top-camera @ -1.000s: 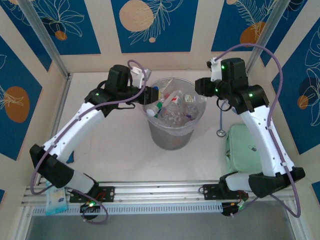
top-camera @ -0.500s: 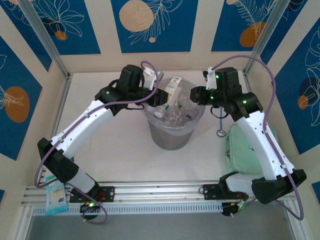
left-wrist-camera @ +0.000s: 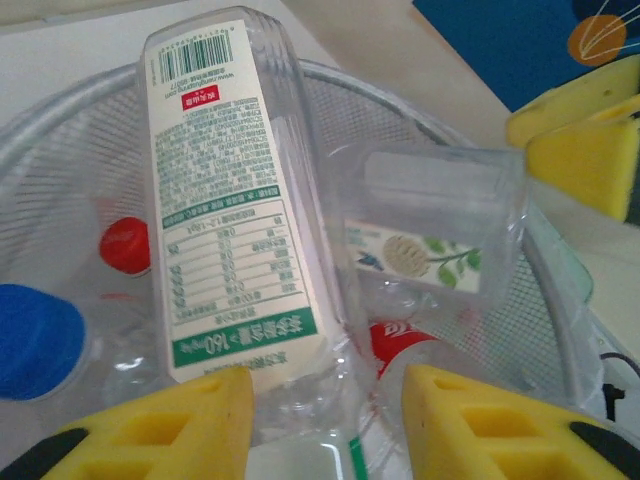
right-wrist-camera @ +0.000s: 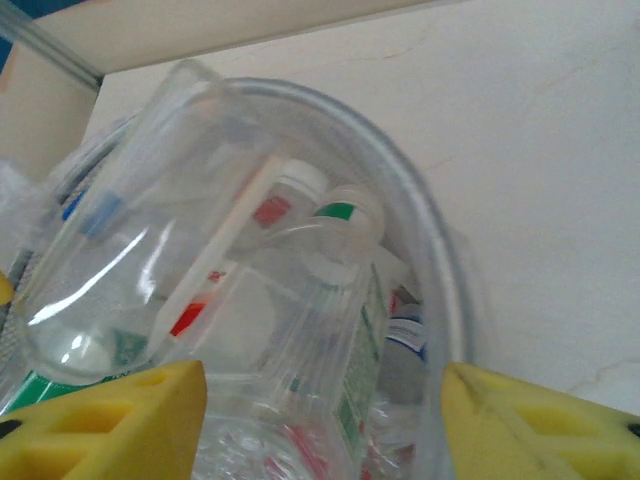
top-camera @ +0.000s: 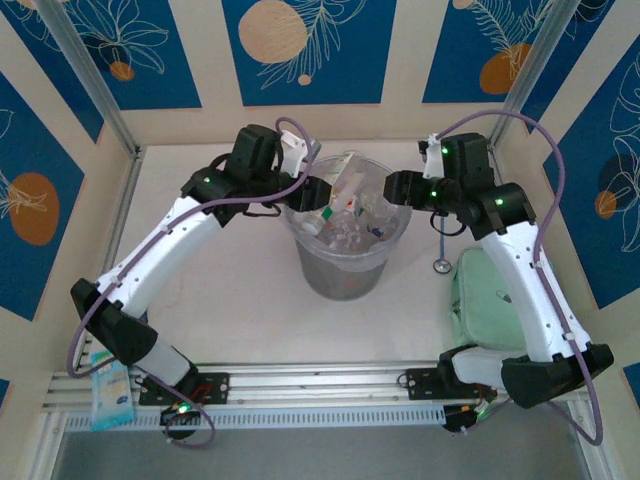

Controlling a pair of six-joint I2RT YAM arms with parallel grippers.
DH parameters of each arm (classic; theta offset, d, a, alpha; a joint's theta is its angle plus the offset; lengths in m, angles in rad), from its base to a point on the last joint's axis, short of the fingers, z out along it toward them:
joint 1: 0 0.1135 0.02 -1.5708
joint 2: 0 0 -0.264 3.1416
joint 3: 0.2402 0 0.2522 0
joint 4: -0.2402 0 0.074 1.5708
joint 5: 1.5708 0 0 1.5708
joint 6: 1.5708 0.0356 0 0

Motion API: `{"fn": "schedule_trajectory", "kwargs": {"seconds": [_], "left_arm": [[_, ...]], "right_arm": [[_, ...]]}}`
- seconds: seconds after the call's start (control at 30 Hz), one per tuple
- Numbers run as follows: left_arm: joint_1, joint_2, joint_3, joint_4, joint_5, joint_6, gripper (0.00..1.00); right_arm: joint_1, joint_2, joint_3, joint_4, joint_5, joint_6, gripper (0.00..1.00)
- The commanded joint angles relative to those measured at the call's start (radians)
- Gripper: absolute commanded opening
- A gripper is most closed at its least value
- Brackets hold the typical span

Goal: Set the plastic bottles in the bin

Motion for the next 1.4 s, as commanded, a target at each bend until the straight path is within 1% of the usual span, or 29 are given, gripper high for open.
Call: {"fn": "schedule_trajectory", "kwargs": {"seconds": [0.0,0.03,0.1,0.17,0.3,0.4,0.5,0.6,0.67,0.77,0.87,1.0,1.13,1.2,1.23,1.27,1.3,1.37], "left_arm": [[0.034,-0.046,0.028,-0.034,-0.01,0.028,0.44],[0.046,-0.053,0.025,-0.032,-0.007,0.028,0.45],[0.077,-0.07,0.01,-0.017,0.01,0.024,0.47],[0.114,-0.089,-0.012,0.01,0.035,0.008,0.48],[0.181,-0.122,-0.062,0.073,0.091,-0.028,0.52],[0.224,-0.15,-0.106,0.094,0.089,-0.038,0.56],[0.275,-0.185,-0.159,0.097,0.07,-0.036,0.62],[0.328,-0.226,-0.218,0.095,0.023,-0.026,0.71],[0.369,-0.25,-0.251,0.076,-0.031,-0.022,0.81],[0.427,-0.284,-0.303,0.076,-0.083,-0.027,0.88],[0.48,-0.329,-0.352,0.095,-0.118,-0.034,0.94],[0.52,-0.363,-0.372,0.065,-0.181,-0.001,0.99],[0.543,-0.386,-0.4,0.055,-0.235,0.026,1.0],[0.558,-0.396,-0.421,0.064,-0.254,0.025,1.0],[0.564,-0.401,-0.43,0.063,-0.267,0.021,1.0],[0.57,-0.404,-0.439,0.062,-0.279,0.019,1.0],[0.575,-0.405,-0.448,0.06,-0.294,0.02,1.0],[0.583,-0.407,-0.477,0.073,-0.342,0.017,1.0]], "right_arm": [[-0.053,-0.04,-0.004,-0.075,-0.062,0.041,0.73],[-0.068,-0.043,-0.004,-0.094,-0.083,0.049,0.77],[-0.083,-0.059,-0.011,-0.122,-0.113,0.054,0.79],[-0.091,-0.079,-0.033,-0.128,-0.142,0.062,0.79],[-0.11,-0.115,-0.103,-0.069,-0.268,0.108,0.77],[-0.111,-0.121,-0.176,0.017,-0.38,0.155,0.75],[-0.107,-0.115,-0.221,0.075,-0.432,0.19,0.73],[-0.096,-0.099,-0.229,0.08,-0.418,0.188,0.73],[-0.084,-0.086,-0.237,0.1,-0.417,0.188,0.73],[-0.064,-0.065,-0.256,0.153,-0.431,0.204,0.73],[-0.037,-0.034,-0.265,0.21,-0.439,0.215,0.73],[0.001,0.012,-0.265,0.271,-0.437,0.223,0.73],[0.021,0.052,-0.257,0.335,-0.439,0.234,0.74],[0.03,0.052,-0.222,0.31,-0.401,0.2,0.77],[0.032,0.035,-0.202,0.28,-0.353,0.166,0.8],[0.03,0.012,-0.188,0.25,-0.29,0.132,0.93],[0.027,-0.015,-0.185,0.233,-0.232,0.103,0.99],[0.011,-0.082,-0.202,0.211,-0.125,0.056,0.99]]}}
